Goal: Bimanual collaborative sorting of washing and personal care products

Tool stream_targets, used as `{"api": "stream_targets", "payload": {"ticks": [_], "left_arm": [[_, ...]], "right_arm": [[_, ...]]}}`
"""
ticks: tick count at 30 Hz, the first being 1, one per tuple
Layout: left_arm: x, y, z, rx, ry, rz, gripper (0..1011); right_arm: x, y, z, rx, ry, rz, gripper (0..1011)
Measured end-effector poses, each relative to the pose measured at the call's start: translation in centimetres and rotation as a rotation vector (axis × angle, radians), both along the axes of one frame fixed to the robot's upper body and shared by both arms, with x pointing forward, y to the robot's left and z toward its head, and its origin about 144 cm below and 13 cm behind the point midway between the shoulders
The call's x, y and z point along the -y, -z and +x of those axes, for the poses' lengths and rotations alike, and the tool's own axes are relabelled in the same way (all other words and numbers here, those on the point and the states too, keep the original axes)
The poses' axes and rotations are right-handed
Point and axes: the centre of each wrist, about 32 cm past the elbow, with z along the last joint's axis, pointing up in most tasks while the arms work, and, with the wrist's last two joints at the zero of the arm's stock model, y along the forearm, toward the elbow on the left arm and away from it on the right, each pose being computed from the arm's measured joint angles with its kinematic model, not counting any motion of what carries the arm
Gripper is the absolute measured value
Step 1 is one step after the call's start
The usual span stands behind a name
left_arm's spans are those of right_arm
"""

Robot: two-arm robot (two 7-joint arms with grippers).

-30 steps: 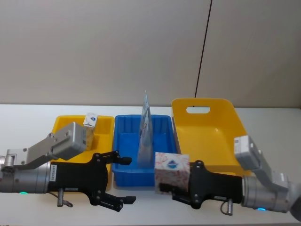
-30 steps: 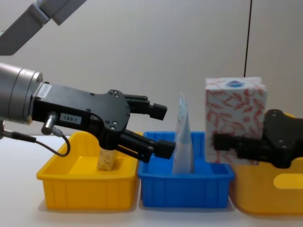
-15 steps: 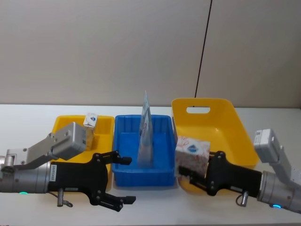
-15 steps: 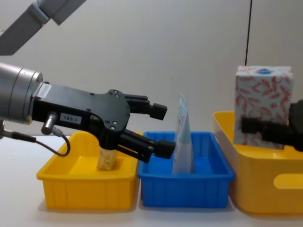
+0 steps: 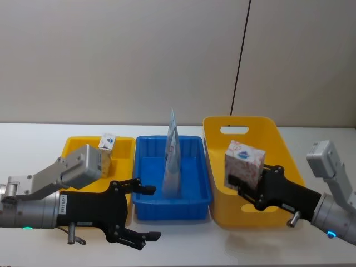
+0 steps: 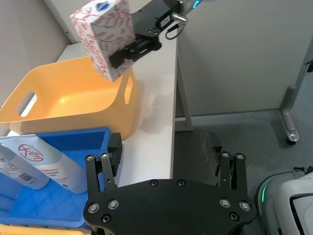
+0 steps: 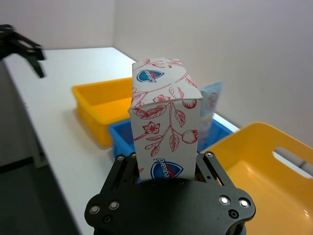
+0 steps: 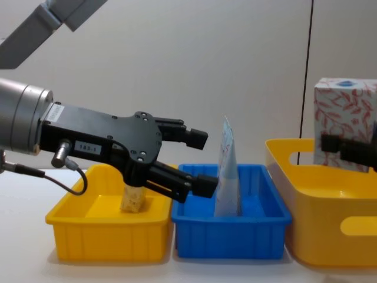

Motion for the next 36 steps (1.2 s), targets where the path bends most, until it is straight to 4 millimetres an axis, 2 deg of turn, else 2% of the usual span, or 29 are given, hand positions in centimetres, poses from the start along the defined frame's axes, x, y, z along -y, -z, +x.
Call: {"api": "stream_targets", "payload": {"ticks": [19,36], "left_arm": [[0.0,0.0,0.0,0.0,0.0,0.0,1001],[0.0,0.0,0.0,0.0,0.0,0.0,1002]], "right_arm": [[-1.0,0.7,1.4,-0.021,0.314,-0.009,374],[-4.0,1.1,4.4,-0.043,0.599,-0.018,374]]}}
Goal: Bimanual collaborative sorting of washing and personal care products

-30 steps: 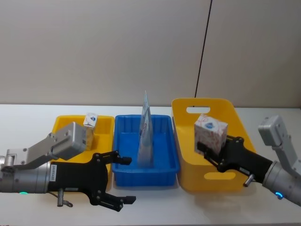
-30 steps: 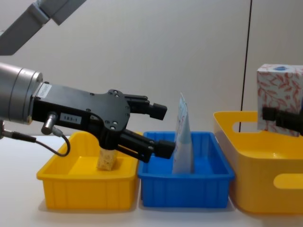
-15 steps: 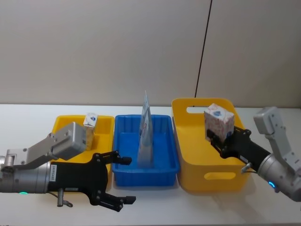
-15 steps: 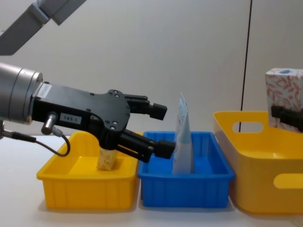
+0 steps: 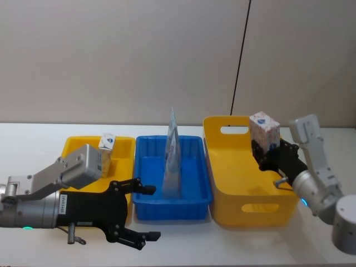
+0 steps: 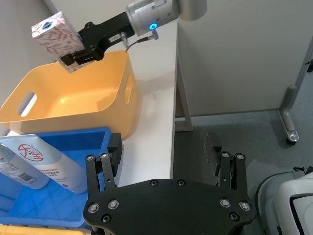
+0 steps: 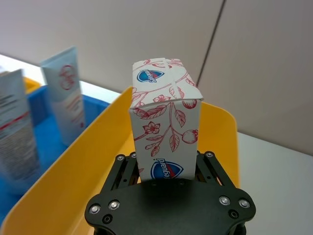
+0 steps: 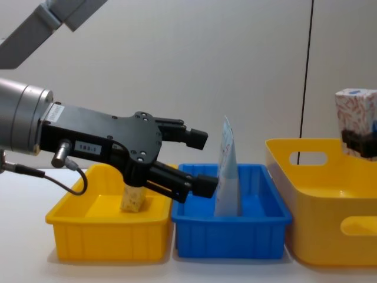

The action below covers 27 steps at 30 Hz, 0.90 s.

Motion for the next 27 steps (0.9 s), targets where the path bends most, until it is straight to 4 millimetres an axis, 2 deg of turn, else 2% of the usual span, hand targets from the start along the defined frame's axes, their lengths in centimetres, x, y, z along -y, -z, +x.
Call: {"api": "stream_targets", "payload": {"ticks": [9,27], "left_arm": [[0.0,0.0,0.0,0.0,0.0,0.0,1002],[0.0,0.0,0.0,0.0,0.0,0.0,1002]], "right_arm": [[-2.1,0.1,2.7,-0.009,0.114,-0.006,375],[-3.8,-0.2,7.0,-0.016,0.173,0.01,374]]}}
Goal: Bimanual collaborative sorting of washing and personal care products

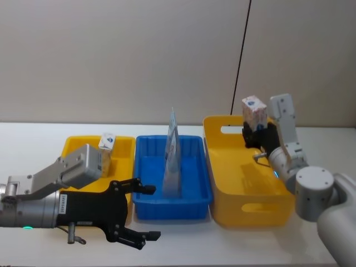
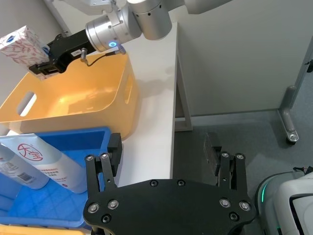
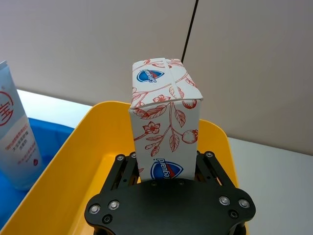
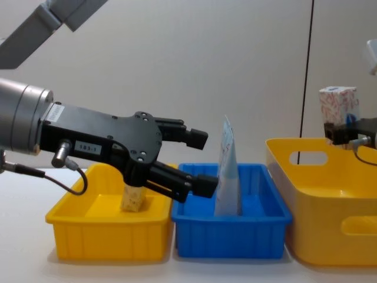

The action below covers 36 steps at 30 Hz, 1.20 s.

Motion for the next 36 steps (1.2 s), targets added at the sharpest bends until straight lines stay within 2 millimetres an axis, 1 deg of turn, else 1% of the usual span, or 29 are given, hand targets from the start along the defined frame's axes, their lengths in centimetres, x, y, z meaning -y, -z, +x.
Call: {"api": "stream_targets", "payload": {"ticks": [8,16,17,19,20,21,24,26,27,29,30,32,33,36], "left_arm": [[0.0,0.0,0.0,0.0,0.0,0.0,1002],[0.0,0.0,0.0,0.0,0.0,0.0,1002],[0.0,0.0,0.0,0.0,0.0,0.0,1001],[0.0,0.0,0.0,0.0,0.0,0.0,1002],[0.0,0.0,0.0,0.0,0.0,0.0,1002],[0.0,0.0,0.0,0.0,0.0,0.0,1002],[0.0,0.0,0.0,0.0,0.0,0.0,1002],[0.0,0.0,0.0,0.0,0.0,0.0,1002],[0.0,0.0,0.0,0.0,0.0,0.0,1002],[0.0,0.0,0.0,0.0,0.0,0.0,1002],[0.0,0.0,0.0,0.0,0.0,0.0,1002],[0.0,0.0,0.0,0.0,0.0,0.0,1002],[0.0,0.0,0.0,0.0,0.0,0.0,1002],[0.0,0.0,0.0,0.0,0.0,0.0,1001]], "right_arm": [[-0.8,0.1,1.2,-0.002,0.023,0.014,375],[-1.4,0.1,1.7,-0.002,0.034,0.013,373],[-1.5,0.1,1.7,-0.002,0.034,0.014,393],[-1.6,0.1,1.8,0.002,0.033,0.014,475],[-1.6,0.1,1.8,0.004,0.032,0.014,499],[-1.7,0.1,1.8,0.006,0.032,0.013,563],[-1.8,0.0,1.8,0.017,0.028,0.012,627],[-1.8,0.0,1.8,0.025,0.024,0.011,707],[-1.9,0.0,1.8,0.03,0.021,0.012,722],[-1.9,0.0,1.7,0.036,0.018,0.012,805],[-2.0,-0.1,1.7,0.038,0.017,0.013,805],[-2.0,-0.2,1.6,0.047,0.012,0.016,900],[-2.0,-0.1,1.6,0.047,0.011,0.017,908],[-2.1,-0.4,1.4,0.061,-0.001,0.022,990]]}}
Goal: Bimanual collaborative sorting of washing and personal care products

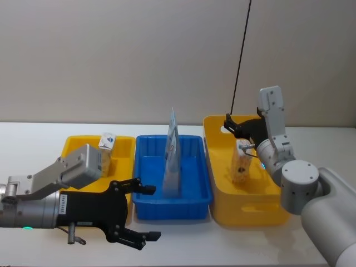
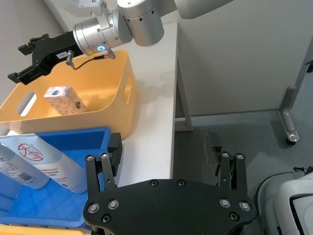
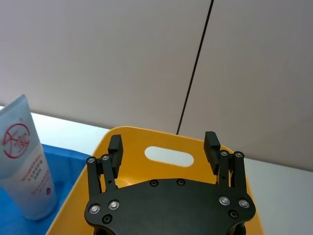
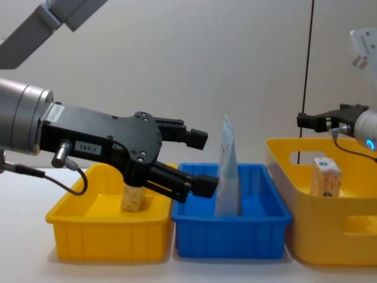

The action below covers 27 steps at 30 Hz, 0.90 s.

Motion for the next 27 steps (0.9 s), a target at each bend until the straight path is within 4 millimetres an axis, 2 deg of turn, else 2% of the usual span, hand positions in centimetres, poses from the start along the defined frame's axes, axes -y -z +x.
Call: {"api": "stream_targets", "payload": {"ticks": [12,24,27], "left_arm": [[0.0,0.0,0.0,0.0,0.0,0.0,1002],[0.0,0.0,0.0,0.0,0.0,0.0,1002],[0.0,0.0,0.0,0.0,0.0,0.0,1002]], "right_arm": [[-0.6,-1.4,-1.8,0.042,-0.065,0.034,1004],[-1.3,-2.6,-5.7,0.061,-0.165,0.071,1003],[-1.6,-2.6,-7.2,0.059,-0.196,0.078,1004]]}}
